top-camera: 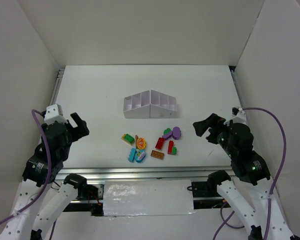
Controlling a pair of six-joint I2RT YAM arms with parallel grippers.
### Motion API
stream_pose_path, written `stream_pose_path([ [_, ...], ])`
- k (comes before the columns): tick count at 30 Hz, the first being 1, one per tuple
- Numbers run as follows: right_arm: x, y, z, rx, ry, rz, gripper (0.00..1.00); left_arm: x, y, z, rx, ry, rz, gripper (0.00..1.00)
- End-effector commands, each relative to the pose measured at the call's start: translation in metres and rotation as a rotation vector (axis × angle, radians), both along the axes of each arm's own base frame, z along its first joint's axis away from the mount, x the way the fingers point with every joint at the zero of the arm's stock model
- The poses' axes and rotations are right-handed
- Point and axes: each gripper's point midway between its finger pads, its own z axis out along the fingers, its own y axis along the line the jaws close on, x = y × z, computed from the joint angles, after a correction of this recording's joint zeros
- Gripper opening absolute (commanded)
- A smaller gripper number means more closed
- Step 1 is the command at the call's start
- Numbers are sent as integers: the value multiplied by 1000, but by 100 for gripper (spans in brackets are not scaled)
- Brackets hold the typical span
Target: Sort the legos into containers by color
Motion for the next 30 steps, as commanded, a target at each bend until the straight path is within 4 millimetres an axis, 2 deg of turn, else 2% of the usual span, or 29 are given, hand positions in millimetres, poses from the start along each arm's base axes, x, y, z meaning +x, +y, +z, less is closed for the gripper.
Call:
stream_pose_path([
  [1, -4, -1, 24, -12, -71, 16, 100, 3, 1, 17, -7, -58, 5, 100],
  [4, -9, 8, 32, 9, -119, 78, 100, 5, 1, 17, -5, -52, 1, 99],
  [7, -11, 21, 32, 26, -100, 150, 100, 6, 0, 16, -4, -45, 0, 99],
  [12, -3, 53, 7, 60, 28, 249, 99, 6, 1, 16, -5, -49, 4, 100],
  [15, 12, 57, -7, -11, 75, 160, 100, 7, 4, 15, -3, -41, 21, 99],
  [16, 2, 76, -9, -20, 96, 213, 100, 7, 8, 15, -2, -39, 46, 100],
  [17, 6, 87, -20, -63, 138, 208, 100, 7, 10, 12, 2, -22, 58, 100],
  [18, 11, 90, -18, -98, 127, 167, 99, 7, 12, 11, 4, -17, 76, 100],
  [19, 2, 116, -36, -153, 189, 216, 100, 6, 18, 8, 8, -2, 114, 100],
  [22, -3, 141, -45, -201, 220, 175, 100, 5, 21, 8, 9, 5, 135, 100],
  [23, -2, 152, -60, -234, 251, 165, 100, 5, 21, 9, 6, -1, 132, 100],
  [25, -4, 179, -66, -202, 257, 192, 99, 4, 21, 9, 7, -8, 126, 100],
  [26, -9, 194, -81, -232, 281, 210, 99, 4, 20, 11, 2, -18, 121, 100],
  [28, -8, 211, -85, -213, 281, 180, 98, 4, 18, 12, -1, -27, 109, 100],
  [29, -9, 221, -100, -244, 302, 174, 98, 4, 16, 13, -6, -30, 93, 100],
  [30, -7, 233, -100, -220, 298, 174, 97, 4, 15, 13, -6, -34, 87, 99],
])
